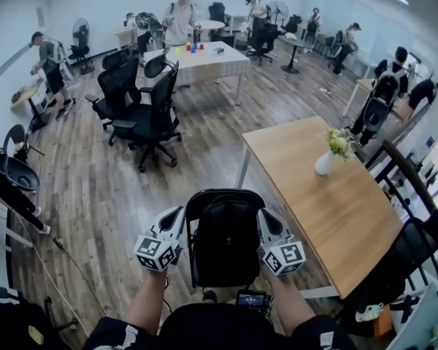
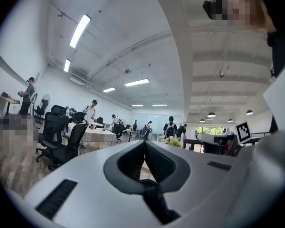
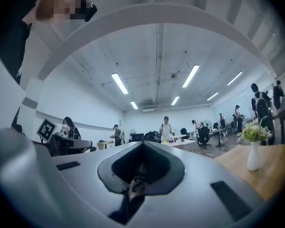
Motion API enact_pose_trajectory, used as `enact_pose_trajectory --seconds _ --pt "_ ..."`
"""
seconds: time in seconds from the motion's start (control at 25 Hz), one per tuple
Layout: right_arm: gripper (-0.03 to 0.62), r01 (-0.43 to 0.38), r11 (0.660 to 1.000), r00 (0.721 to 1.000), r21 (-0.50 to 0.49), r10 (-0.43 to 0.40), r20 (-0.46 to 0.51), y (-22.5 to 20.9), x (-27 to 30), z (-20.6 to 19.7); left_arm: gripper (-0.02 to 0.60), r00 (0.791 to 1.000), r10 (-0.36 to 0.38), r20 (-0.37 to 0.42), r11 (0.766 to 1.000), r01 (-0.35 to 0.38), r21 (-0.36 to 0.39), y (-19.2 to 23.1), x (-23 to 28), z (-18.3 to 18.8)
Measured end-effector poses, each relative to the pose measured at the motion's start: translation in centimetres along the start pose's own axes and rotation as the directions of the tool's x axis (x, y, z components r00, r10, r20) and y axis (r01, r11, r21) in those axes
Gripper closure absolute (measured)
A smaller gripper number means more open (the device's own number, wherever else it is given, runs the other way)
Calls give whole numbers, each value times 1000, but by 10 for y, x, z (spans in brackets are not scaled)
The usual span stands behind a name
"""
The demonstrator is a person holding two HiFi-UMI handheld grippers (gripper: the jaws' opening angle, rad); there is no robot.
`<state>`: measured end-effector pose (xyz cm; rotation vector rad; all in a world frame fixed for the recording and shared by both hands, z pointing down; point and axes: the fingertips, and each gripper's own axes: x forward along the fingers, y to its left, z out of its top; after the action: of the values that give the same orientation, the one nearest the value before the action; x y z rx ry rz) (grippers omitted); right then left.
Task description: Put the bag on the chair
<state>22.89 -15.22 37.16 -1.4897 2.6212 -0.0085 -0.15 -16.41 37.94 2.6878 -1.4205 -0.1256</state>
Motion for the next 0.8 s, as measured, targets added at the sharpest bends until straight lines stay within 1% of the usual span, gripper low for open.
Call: enact_pose_trajectory --seconds 0.08,0.2,0.28,0.36,0.52,0.68,0.8 --pt "583 14 1000 999 -2 -14 38 2 -17 18 578 1000 2 28 1000 -1 -6 -14 -15 13" --pt "583 27 1000 997 16 -28 73 0 -55 36 578 999 18 44 999 -19 28 -44 -44 24" --pt "583 15 1000 996 26 -17 84 0 -84 44 578 998 43 54 998 -46 49 -65 -63 29" --pt "583 -6 1000 997 23 4 80 2 -114 45 578 995 70 65 996 -73 52 -89 -81 28" --pt "583 -37 999 997 25 35 68 9 -177 35 578 993 104 64 993 -107 45 -142 -116 11" --pt "583 -45 998 997 40 42 60 15 -233 21 578 993 106 52 993 -108 46 -197 -150 -13" --pt "583 -54 997 998 55 52 38 22 -266 17 578 994 103 26 994 -104 36 -230 -173 -23"
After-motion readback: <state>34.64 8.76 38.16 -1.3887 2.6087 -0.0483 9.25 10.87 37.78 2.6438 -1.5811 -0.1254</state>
